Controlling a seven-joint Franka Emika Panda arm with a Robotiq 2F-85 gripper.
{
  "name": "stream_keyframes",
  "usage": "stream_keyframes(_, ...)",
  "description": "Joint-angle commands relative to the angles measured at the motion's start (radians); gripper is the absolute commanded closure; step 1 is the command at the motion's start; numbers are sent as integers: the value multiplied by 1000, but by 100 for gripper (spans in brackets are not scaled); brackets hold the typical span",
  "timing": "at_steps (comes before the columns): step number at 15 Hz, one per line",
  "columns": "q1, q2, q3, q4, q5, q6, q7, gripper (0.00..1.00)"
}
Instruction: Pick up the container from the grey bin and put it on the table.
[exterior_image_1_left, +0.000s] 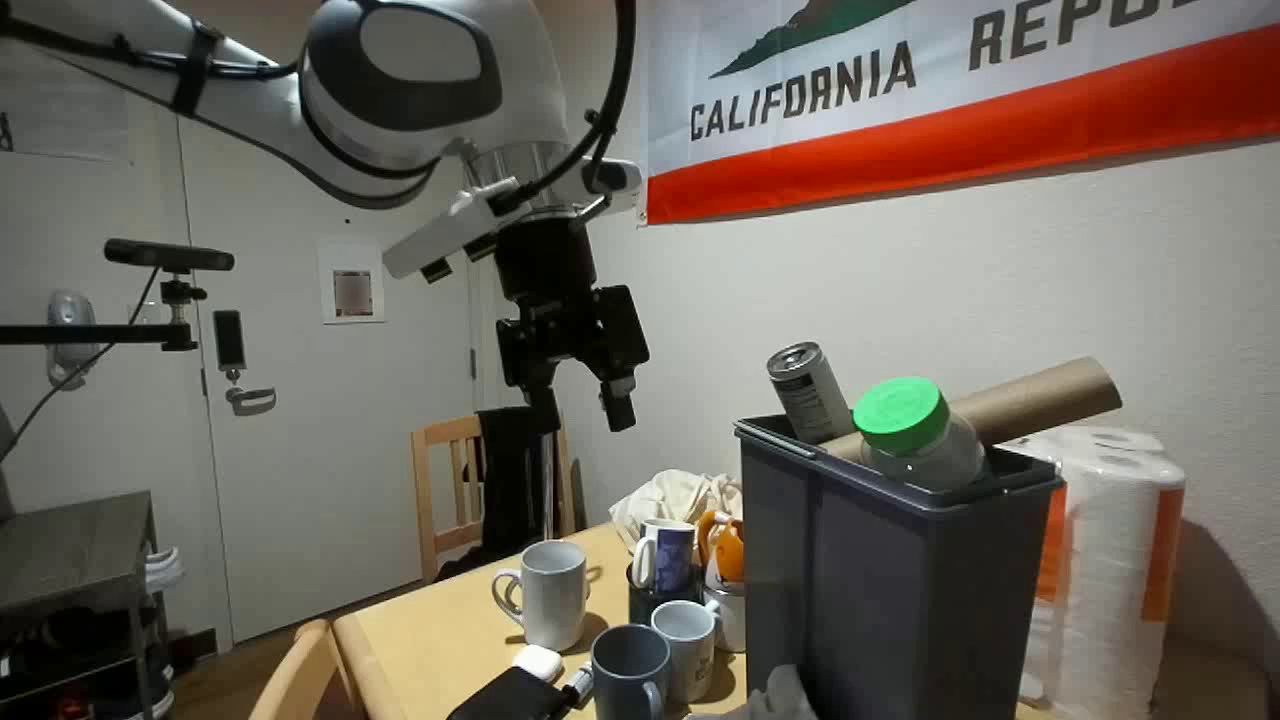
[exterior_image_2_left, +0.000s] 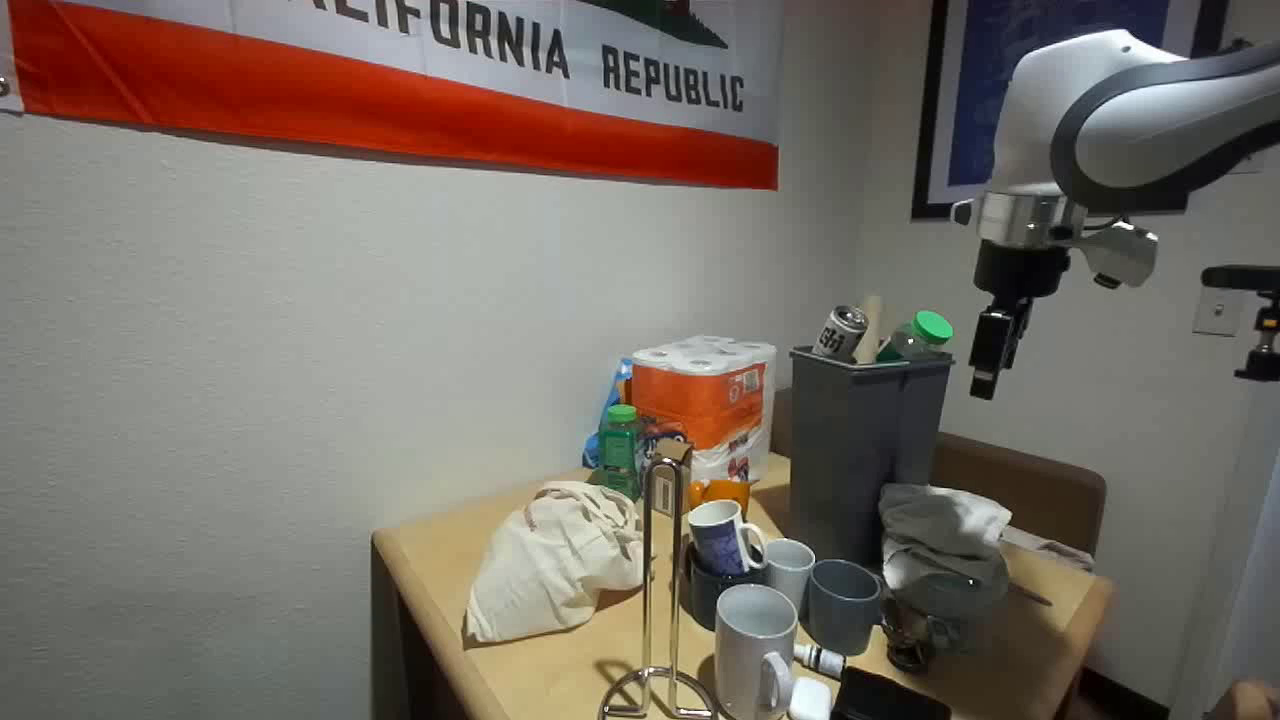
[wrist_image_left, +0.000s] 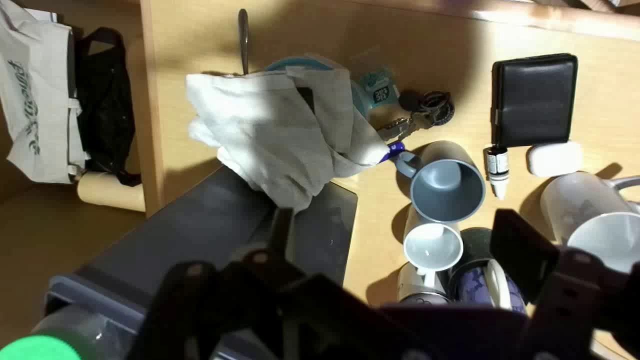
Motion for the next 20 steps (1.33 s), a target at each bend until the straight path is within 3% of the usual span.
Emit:
stream_keyframes(1,3,0,-2,2,-1,-2,1,0)
stream_keyframes(15,5,2,0,3,-4,3,0,0)
stream_keyframes(20,11,14,21,60,-24,5,13,0)
